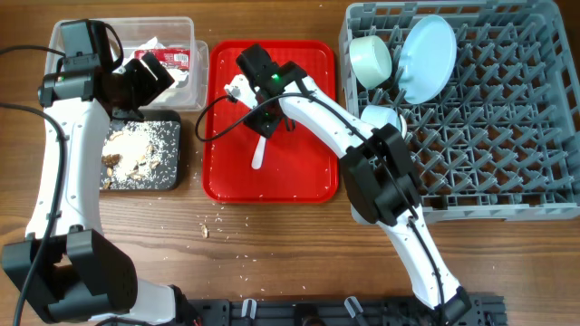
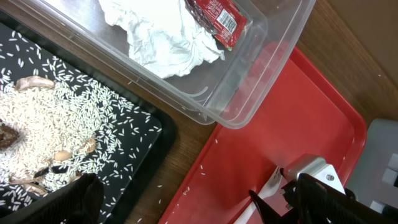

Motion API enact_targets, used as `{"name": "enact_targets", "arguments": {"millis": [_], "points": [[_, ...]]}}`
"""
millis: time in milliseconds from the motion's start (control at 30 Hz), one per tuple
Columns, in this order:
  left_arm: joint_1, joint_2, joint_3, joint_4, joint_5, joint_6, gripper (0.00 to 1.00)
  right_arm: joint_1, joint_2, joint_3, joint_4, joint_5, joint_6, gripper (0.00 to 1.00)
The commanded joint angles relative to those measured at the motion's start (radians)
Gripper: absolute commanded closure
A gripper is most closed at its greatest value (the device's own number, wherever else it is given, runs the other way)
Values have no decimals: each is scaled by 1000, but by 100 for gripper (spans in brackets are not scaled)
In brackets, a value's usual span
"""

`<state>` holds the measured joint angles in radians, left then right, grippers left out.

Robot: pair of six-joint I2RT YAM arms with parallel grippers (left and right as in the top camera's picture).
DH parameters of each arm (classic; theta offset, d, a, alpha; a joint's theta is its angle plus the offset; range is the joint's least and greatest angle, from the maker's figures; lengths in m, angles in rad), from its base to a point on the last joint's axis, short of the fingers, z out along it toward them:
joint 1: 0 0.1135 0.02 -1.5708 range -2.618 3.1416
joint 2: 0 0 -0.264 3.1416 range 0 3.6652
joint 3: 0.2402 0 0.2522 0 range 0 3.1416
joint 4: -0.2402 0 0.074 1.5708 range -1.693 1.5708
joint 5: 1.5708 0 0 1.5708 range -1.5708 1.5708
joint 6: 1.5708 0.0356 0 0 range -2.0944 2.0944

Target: Sort waste into correct bins and load items into the dishwasher rack

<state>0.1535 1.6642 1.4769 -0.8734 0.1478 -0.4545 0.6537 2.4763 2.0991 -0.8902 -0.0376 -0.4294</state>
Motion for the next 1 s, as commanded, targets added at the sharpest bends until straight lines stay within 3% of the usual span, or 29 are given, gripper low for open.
{"name": "enact_targets", "arguments": {"millis": [0,167,400,600,800,967], "points": [[1,1,13,2,8,1,0,-13,36,19,-43,-12,-31,34],[1,1,13,2,8,1,0,-58,35,19,-191,35,202,23],[1,1,13,2,8,1,0,-105,30,24,-207,39,323,20],[1,1,13,2,8,2,0,-135,-142,29,-263,-70,473,19],[1,1,13,2,8,1,0,-99,-148,-36,-305,-69,576,36],[1,1,13,2,8,1,0,-96,-142,-159,-262,-69,486,36]]}}
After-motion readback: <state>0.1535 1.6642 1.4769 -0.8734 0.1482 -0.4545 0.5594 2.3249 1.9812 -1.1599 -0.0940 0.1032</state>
